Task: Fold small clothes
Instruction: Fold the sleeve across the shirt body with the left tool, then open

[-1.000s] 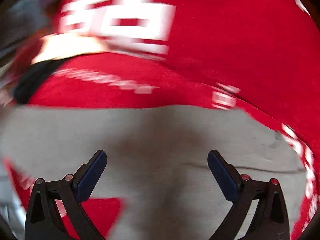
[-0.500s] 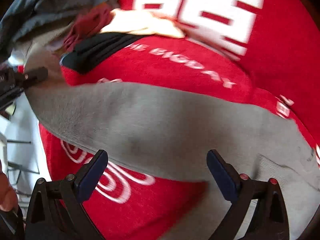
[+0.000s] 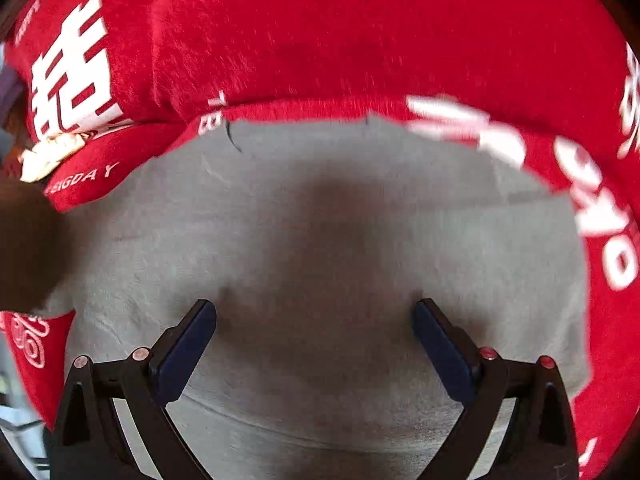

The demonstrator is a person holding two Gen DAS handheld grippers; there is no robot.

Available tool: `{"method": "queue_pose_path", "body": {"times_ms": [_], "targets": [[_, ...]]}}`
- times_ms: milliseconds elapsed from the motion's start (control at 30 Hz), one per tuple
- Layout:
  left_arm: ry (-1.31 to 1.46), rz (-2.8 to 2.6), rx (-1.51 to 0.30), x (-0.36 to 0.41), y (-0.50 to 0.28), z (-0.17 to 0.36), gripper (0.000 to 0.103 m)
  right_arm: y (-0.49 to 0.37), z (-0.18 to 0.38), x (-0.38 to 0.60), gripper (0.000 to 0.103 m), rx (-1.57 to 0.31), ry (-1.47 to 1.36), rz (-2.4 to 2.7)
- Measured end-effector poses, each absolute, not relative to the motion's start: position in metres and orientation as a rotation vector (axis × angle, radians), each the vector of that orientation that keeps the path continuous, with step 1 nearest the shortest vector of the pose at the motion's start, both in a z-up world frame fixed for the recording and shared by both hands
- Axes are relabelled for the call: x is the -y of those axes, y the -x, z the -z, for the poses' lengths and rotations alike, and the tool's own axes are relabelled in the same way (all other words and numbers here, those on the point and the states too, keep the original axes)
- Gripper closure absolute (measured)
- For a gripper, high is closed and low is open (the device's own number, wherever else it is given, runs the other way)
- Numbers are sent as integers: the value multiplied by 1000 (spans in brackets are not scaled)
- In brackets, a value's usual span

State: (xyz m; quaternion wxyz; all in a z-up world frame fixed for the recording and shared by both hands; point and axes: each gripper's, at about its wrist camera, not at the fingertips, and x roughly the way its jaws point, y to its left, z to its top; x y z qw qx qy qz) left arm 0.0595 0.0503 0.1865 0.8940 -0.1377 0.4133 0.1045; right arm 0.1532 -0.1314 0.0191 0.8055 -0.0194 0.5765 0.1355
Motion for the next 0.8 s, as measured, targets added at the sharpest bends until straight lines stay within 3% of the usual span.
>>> {"method": "queue_pose_path", "body": {"times_ms": [100,233,400,800], "targets": [[244,-147,-874,6,-75,-192,93,-152,-27,137,3,-1227,59,-391],[175,-88,-899,66,-88,-194,93,-153,-72,194,3,-1094,-128,-373],[91,-20,-937,133,-103,-185,93,-151,-100,256,3,-1026,-45,-253],[86,32,-1145,215,-131,-76,92,-107,-69,334,3,-1062,-64,-154]]}}
